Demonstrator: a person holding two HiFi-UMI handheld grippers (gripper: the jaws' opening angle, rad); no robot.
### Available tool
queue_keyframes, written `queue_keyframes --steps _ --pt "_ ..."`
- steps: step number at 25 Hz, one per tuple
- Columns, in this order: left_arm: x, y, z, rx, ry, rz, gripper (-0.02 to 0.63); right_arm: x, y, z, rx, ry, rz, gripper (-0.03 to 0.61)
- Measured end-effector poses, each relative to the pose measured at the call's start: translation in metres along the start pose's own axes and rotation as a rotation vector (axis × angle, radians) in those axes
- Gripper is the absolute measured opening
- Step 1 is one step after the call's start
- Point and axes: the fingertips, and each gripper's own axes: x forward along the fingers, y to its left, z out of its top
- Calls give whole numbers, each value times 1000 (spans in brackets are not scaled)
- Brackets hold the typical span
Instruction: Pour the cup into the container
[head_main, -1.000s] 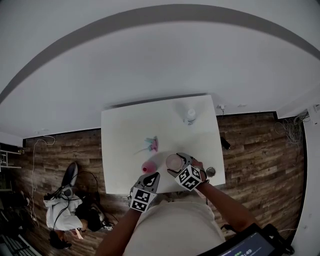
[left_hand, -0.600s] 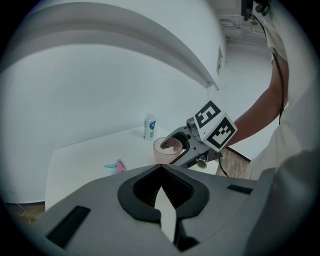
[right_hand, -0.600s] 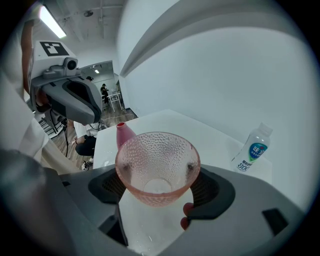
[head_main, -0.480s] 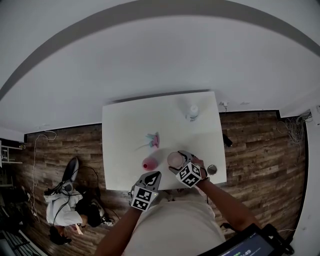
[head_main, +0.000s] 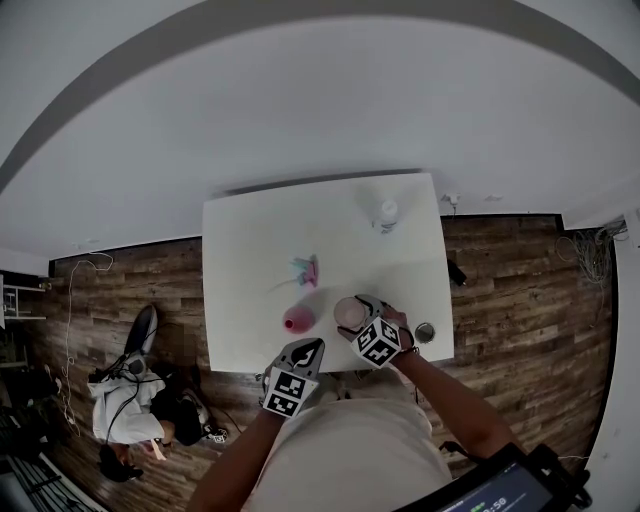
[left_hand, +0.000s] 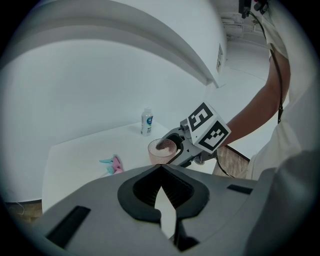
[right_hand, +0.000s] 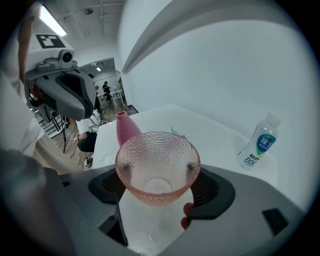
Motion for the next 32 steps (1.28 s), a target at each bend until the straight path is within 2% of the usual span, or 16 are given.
queue_keyframes --steps 14,32 --pt "-5 -7 -16 -22 28 16 11 17 8 -16 -28 36 27 379" --pt "-1 -20 -27 -25 57 -6 11 37 6 -35 -41 67 32 379"
